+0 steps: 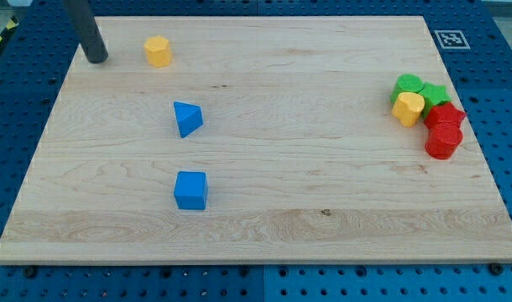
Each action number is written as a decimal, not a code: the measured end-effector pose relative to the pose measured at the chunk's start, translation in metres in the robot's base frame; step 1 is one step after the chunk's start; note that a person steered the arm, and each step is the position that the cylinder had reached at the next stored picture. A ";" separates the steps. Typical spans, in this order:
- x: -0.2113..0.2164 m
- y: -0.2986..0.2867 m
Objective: Push the yellow hexagon to the top vertical of the blue triangle
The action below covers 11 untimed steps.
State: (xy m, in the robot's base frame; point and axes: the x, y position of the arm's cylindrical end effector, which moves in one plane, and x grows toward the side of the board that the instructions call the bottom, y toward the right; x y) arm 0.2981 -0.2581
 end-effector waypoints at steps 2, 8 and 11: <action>0.004 0.011; -0.018 0.084; 0.042 0.145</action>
